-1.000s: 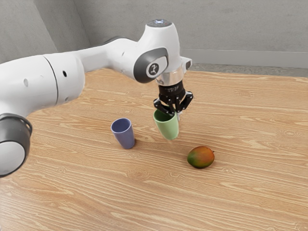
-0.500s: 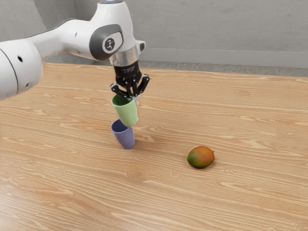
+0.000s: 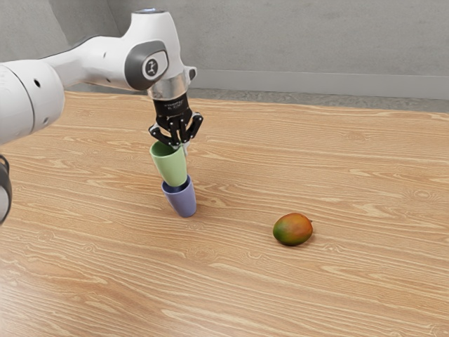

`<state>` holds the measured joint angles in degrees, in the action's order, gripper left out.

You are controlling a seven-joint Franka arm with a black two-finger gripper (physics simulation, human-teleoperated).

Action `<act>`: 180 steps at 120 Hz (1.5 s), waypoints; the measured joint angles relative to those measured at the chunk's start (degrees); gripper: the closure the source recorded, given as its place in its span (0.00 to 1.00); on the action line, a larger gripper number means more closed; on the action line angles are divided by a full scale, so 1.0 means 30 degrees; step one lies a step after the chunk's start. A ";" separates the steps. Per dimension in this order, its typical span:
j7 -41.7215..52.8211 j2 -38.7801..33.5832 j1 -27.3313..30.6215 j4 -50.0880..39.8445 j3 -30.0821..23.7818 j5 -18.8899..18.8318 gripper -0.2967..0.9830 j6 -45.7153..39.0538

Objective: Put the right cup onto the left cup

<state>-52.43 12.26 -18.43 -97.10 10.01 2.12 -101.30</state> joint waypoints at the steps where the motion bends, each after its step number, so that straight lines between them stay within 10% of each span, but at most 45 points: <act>1: 0.0007 0.0015 0.0001 0.0002 0.0000 0.0004 0.84 -0.0004; 121: 0.0437 0.0493 0.0372 -0.0350 0.0030 0.0349 0.85 -0.0683; 150: 0.0485 0.0420 0.0342 -0.0317 0.0031 0.0424 0.47 -0.0690; 180: 0.0506 0.0227 0.0310 -0.0194 0.0032 0.0406 0.31 -0.0624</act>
<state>-50.92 12.94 -17.50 -97.68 10.10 3.34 -103.17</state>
